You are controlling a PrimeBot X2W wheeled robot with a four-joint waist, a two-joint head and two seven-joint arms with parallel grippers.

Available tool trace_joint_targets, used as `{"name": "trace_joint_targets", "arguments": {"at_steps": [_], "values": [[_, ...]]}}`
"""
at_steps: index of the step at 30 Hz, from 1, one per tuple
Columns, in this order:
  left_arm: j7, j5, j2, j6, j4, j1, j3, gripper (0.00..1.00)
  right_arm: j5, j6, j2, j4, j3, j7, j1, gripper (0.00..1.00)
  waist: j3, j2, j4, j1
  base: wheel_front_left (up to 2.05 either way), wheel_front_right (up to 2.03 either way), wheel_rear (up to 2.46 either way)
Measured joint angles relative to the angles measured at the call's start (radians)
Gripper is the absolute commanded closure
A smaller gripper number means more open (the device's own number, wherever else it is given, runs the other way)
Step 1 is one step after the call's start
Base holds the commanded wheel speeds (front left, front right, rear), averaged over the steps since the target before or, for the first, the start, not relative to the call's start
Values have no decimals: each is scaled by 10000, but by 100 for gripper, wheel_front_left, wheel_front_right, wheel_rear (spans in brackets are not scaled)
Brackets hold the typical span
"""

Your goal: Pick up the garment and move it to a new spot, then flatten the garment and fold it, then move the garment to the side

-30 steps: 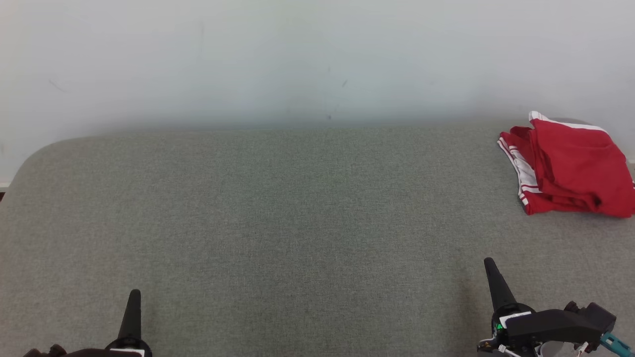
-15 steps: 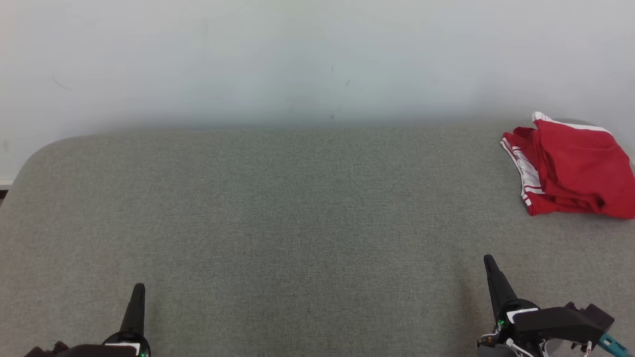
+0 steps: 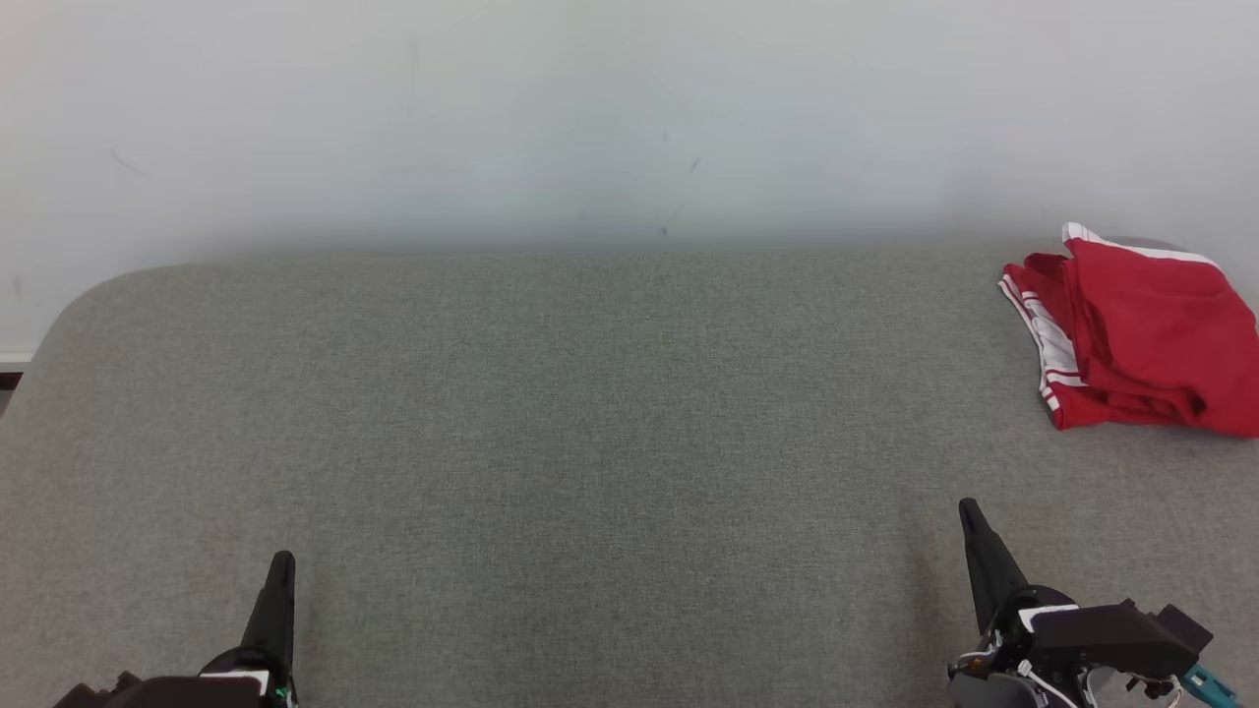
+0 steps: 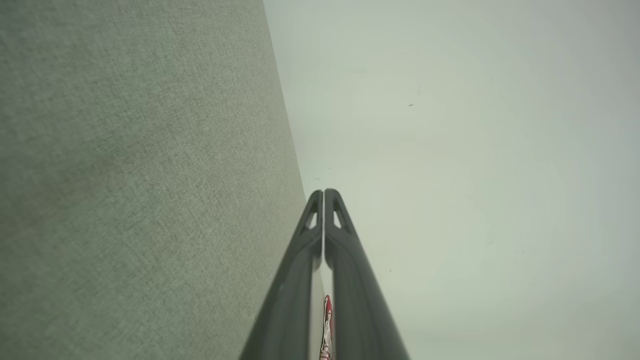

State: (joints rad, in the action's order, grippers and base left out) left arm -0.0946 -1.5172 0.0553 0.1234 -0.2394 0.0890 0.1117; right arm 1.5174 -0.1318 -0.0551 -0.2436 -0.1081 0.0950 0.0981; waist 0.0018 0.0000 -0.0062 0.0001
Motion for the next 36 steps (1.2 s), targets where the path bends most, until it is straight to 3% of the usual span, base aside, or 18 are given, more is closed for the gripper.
{"name": "trace_joint_targets", "arguments": {"at_steps": [13, 36], "values": [[-203, -915, -40, 61, -59, 154, 15, 100, 928, 0, 23, -12, -65, 194, 70, 100, 13, 0, 62, 0, 0, 0, 0], [-213, -926, -44, 61, -61, 164, 12, 100, 949, 0, 27, -10, -69, 196, 81, 100, 13, 0, 62, 0, 0, 0, 0]]}}
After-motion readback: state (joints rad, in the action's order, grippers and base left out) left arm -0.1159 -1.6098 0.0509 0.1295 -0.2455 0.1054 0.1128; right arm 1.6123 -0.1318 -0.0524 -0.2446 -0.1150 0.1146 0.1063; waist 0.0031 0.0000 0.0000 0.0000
